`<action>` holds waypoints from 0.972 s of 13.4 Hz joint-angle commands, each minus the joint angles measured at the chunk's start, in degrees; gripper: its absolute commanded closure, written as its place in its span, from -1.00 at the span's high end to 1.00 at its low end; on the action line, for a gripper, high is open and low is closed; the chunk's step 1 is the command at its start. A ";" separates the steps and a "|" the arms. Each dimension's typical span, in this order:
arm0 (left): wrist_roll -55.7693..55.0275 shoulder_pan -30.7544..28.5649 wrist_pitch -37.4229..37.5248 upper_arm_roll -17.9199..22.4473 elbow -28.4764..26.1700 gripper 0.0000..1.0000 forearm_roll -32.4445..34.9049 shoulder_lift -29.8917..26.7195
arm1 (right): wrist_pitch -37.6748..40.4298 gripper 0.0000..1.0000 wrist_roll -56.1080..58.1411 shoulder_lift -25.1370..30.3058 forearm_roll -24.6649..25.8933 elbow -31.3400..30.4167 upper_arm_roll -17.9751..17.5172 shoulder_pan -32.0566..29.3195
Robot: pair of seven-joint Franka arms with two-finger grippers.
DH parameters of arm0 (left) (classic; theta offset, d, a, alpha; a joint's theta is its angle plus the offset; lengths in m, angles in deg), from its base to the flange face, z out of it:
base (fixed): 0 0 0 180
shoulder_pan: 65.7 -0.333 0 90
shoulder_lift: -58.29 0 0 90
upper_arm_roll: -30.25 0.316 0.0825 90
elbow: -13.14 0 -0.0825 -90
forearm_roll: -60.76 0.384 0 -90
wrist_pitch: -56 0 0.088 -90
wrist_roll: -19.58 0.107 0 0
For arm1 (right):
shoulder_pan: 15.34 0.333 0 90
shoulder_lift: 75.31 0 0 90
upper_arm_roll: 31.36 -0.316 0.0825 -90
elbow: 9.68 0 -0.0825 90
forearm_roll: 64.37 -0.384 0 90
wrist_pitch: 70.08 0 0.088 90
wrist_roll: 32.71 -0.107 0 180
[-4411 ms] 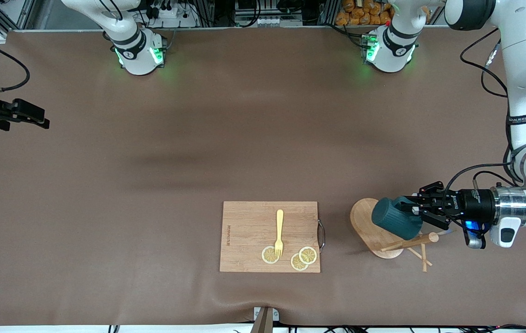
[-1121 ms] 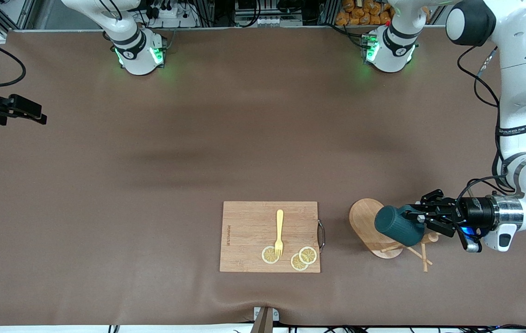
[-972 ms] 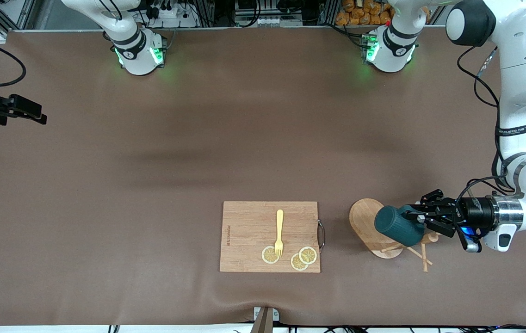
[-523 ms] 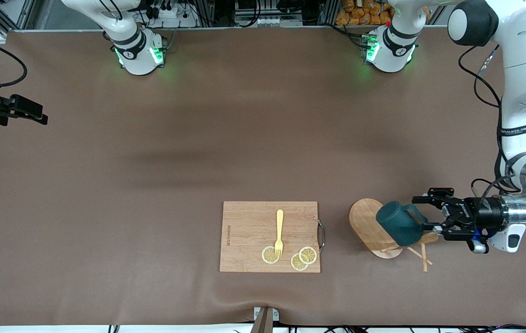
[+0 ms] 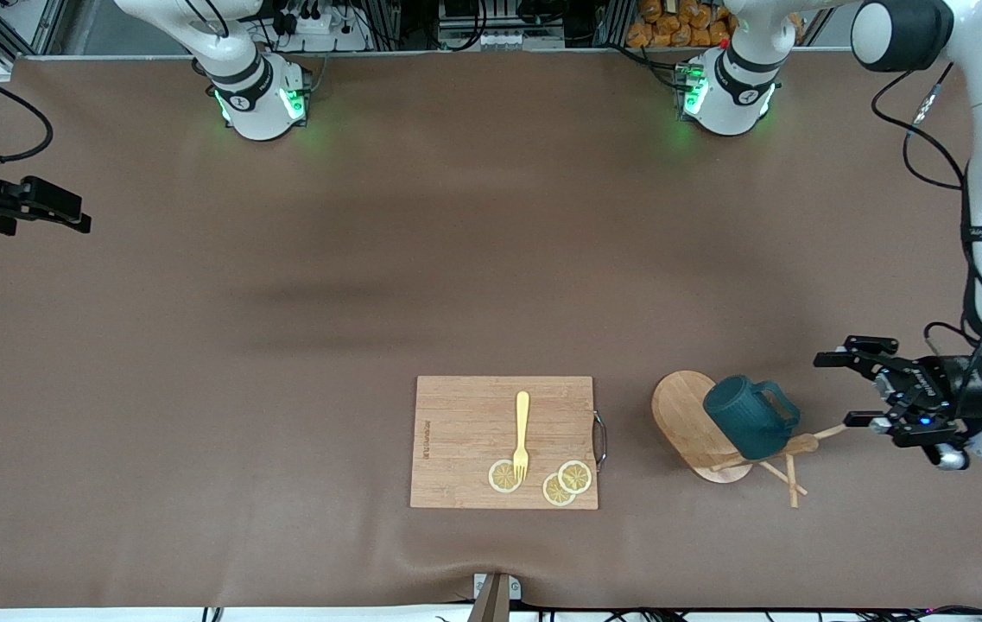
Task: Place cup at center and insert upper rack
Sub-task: 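Open the left gripper and release the mug handle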
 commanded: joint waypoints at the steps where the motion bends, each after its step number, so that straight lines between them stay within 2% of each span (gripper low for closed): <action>1: -1.16 -1.73 0.42 0.33 -1.10 1.00 -0.40 -3.68 | 0.23 1.00 -0.89 -0.19 0.31 0.79 -0.09 0.12; 3: -1.16 -2.79 0.51 0.42 -1.10 1.00 0.21 -5.26 | -0.03 1.00 -0.89 -0.19 0.40 0.79 -0.09 -0.14; 6: -1.07 -2.96 0.51 0.51 -1.10 1.00 4.69 -8.25 | -0.48 1.00 -0.89 -0.28 0.40 0.79 -0.09 -0.05; 13: 7.79 -5.08 0.51 0.16 -1.19 1.00 19.01 -12.91 | -0.48 1.00 -0.89 -0.45 0.40 0.79 -0.09 -0.23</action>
